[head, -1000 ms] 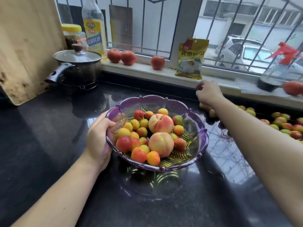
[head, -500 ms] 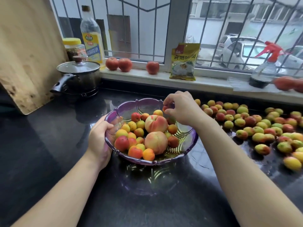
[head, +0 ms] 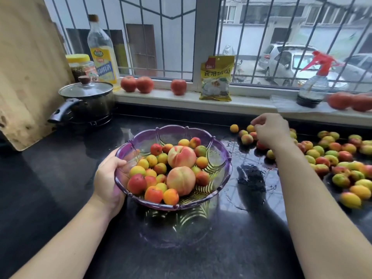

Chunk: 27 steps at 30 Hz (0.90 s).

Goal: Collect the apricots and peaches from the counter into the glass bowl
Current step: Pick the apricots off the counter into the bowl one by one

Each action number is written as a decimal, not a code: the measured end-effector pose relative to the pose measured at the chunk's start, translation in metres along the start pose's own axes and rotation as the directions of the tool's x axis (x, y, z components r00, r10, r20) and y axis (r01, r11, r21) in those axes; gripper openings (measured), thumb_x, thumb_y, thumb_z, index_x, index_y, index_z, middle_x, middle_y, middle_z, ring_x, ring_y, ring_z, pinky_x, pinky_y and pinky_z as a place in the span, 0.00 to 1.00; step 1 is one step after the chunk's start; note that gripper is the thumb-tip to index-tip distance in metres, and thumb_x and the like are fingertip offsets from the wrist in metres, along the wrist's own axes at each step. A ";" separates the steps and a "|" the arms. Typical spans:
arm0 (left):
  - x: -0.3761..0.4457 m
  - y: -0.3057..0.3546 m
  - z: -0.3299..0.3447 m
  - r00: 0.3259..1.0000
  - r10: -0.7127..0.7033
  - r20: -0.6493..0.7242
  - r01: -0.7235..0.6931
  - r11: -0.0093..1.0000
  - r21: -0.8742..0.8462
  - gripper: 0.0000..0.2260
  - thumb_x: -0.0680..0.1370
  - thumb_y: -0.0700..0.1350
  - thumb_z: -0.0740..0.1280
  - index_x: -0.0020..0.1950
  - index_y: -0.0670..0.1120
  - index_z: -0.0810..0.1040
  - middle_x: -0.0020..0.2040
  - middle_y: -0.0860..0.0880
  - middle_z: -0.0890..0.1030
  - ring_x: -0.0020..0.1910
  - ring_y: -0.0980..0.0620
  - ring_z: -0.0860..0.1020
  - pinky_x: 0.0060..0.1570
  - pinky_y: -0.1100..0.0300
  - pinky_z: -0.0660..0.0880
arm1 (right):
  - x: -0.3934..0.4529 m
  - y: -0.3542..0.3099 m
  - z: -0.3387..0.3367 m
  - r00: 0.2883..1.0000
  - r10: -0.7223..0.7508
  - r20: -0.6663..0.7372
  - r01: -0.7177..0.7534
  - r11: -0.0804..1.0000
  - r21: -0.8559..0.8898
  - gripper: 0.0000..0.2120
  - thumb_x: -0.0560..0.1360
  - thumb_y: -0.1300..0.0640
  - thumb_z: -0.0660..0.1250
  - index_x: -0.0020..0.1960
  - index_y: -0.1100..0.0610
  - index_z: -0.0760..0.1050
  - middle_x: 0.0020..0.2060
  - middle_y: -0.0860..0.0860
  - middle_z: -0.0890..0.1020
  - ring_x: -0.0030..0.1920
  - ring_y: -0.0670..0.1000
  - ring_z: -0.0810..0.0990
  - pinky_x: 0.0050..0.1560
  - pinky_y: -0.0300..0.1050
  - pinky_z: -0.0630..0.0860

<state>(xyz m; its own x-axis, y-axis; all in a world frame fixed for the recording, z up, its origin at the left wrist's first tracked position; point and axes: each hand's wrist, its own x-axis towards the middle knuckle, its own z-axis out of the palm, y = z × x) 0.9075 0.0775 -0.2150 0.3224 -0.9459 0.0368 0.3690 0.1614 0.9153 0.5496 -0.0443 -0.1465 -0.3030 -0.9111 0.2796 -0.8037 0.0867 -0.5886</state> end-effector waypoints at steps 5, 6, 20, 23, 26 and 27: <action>-0.001 -0.001 0.000 1.000 -0.009 -0.014 0.009 1.000 0.018 0.19 0.80 0.37 0.54 0.63 0.39 0.81 0.61 0.33 0.84 0.63 0.32 0.81 0.70 0.33 0.74 | 0.014 -0.018 0.036 0.989 -0.133 0.062 0.143 0.972 -0.188 0.16 0.78 0.60 0.64 0.64 0.53 0.79 0.62 0.57 0.80 0.61 0.60 0.78 0.59 0.50 0.75; 0.000 -0.001 -0.001 1.000 -0.015 -0.021 0.015 1.000 0.019 0.19 0.81 0.37 0.54 0.64 0.38 0.81 0.62 0.33 0.83 0.64 0.31 0.80 0.70 0.33 0.74 | 0.021 -0.023 0.045 0.978 -0.145 0.148 0.182 0.943 -0.279 0.20 0.78 0.60 0.64 0.69 0.53 0.76 0.65 0.57 0.78 0.63 0.61 0.76 0.61 0.52 0.75; 0.003 -0.002 -0.001 1.000 -0.003 0.000 0.003 1.000 0.008 0.23 0.71 0.42 0.61 0.62 0.38 0.82 0.59 0.35 0.85 0.60 0.35 0.83 0.66 0.37 0.76 | 0.001 -0.066 0.025 0.941 -0.259 0.216 0.276 0.960 -0.050 0.15 0.80 0.49 0.66 0.63 0.54 0.78 0.55 0.53 0.82 0.55 0.57 0.80 0.54 0.49 0.76; 0.003 0.000 0.000 1.000 -0.006 -0.005 0.006 1.000 -0.003 0.25 0.70 0.41 0.61 0.65 0.35 0.80 0.63 0.31 0.82 0.65 0.30 0.80 0.69 0.34 0.75 | -0.057 -0.081 -0.033 0.865 -0.348 0.360 0.275 0.931 0.240 0.10 0.79 0.47 0.69 0.57 0.50 0.79 0.47 0.47 0.83 0.43 0.43 0.83 0.39 0.38 0.78; 0.002 0.001 0.001 1.000 -0.018 -0.015 0.018 1.000 -0.010 0.28 0.70 0.41 0.61 0.68 0.33 0.78 0.65 0.30 0.81 0.66 0.29 0.79 0.70 0.34 0.75 | -0.101 -0.082 -0.054 0.738 -0.431 0.519 0.439 0.891 0.116 0.09 0.76 0.47 0.72 0.55 0.44 0.78 0.46 0.43 0.81 0.42 0.38 0.81 0.39 0.35 0.78; 0.001 0.002 0.001 1.000 -0.022 -0.017 0.022 1.000 -0.017 0.28 0.70 0.41 0.61 0.68 0.32 0.77 0.65 0.30 0.81 0.66 0.29 0.79 0.69 0.34 0.75 | -0.106 -0.080 -0.050 0.729 -0.423 0.538 0.485 0.874 0.031 0.09 0.76 0.47 0.73 0.56 0.43 0.78 0.47 0.42 0.81 0.46 0.40 0.81 0.43 0.37 0.78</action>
<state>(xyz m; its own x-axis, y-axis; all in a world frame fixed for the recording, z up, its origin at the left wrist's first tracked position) 0.9075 0.0768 -0.2132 0.3286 -0.9444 0.0096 0.3911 0.1454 0.9088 0.6207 0.0657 -0.0910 0.3950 -0.9176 0.0445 -0.8337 -0.3784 -0.4022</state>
